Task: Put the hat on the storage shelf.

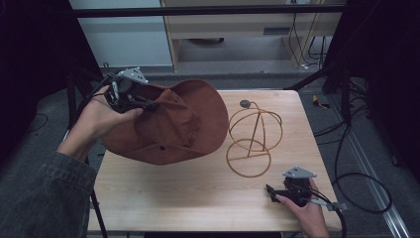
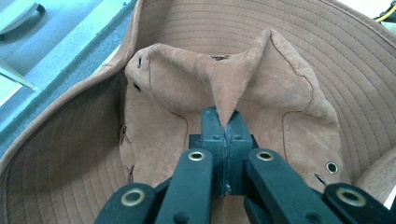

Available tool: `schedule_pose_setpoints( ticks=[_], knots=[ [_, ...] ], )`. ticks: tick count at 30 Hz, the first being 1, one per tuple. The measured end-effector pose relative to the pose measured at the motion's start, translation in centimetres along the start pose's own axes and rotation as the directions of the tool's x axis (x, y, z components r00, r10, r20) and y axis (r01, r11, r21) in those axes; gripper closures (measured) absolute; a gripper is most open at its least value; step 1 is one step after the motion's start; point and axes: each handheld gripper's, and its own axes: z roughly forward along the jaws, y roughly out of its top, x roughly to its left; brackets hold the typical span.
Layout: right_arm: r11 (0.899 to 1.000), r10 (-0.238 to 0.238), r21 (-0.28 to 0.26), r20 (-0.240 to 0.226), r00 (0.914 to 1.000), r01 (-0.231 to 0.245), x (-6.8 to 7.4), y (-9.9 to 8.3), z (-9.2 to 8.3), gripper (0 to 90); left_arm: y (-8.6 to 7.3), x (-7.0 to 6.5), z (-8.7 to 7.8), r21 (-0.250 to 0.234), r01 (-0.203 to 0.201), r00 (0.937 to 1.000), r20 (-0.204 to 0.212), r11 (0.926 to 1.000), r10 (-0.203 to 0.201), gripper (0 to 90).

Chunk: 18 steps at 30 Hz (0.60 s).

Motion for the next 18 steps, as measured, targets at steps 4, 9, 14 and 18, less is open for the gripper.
schedule_pose_setpoints(
  ticks=[4,9,14,18],
  knots=[
    [1.0,0.0,0.0,0.0,1.0,0.0,0.0,0.0,0.0,5.7,0.3,-0.1,-0.6,-0.015,-0.003,1.0,0.003,0.9999,0.003,89.2],
    [1.0,0.0,0.0,0.0,1.0,0.0,0.0,0.0,0.0,5.8,1.0,-0.4,-1.5,-0.042,-0.008,0.9999,0.007,0.9991,0.009,89.1],
    [1.0,0.002,0.001,-0.001,1.0,-0.002,0.0,0.0,0.0,5.8,2.1,-0.7,-2.4,-0.057,-0.021,0.9998,-0.002,0.9981,0.021,89.2],
    [1.0,0.006,0.002,-0.001,1.0,-0.006,0.0,0.0,0.0,5.8,3.0,-0.9,-3.3,-0.072,-0.03,0.9995,-0.001,0.997,0.03,89.2]
  ],
)
